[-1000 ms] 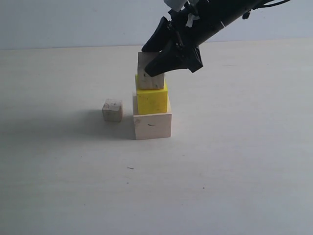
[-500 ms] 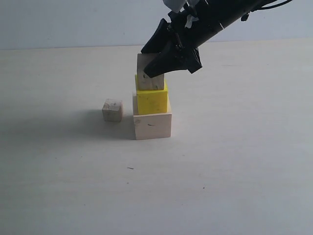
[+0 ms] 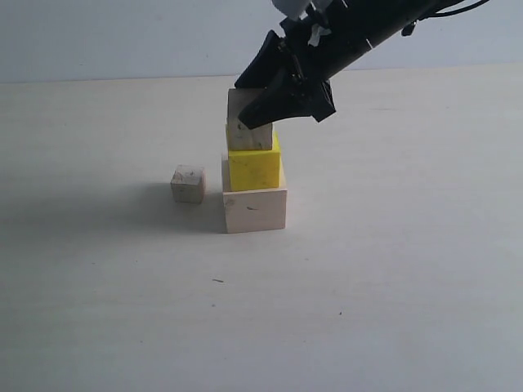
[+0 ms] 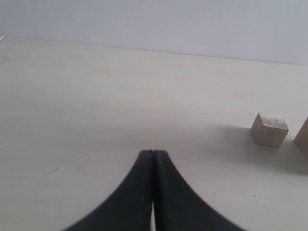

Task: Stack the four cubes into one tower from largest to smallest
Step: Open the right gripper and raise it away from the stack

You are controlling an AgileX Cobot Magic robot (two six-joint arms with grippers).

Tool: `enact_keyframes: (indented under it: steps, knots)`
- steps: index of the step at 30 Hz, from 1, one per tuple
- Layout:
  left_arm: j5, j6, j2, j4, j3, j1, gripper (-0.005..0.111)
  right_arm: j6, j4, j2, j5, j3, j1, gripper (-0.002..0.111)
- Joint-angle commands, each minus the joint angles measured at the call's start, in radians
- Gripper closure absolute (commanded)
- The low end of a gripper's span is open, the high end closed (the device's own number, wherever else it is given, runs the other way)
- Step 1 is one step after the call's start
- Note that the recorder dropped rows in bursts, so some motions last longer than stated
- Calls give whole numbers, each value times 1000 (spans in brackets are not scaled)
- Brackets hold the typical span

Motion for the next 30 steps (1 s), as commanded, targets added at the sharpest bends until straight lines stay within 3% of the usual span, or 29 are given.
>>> enact_keyframes:
  steps: [1,14,23,26,30]
  knots:
    - [-9,4,-5,2,2,-6,107,-2,30,-1,1,-7,0,44]
    - [-9,4,-5,2,2,-6,107,1,26,-26,1,-7,-3,42]
    - [-9,4,-5,2,2,-6,107,84,23,-130,1,-7,-71,43]
    - [-9,4,-5,2,2,-6,107,161,23,-176,1,-7,-97,49]
    - [-9,4,-5,2,2,-6,107,258,25,-241,1,-7,-118,68]
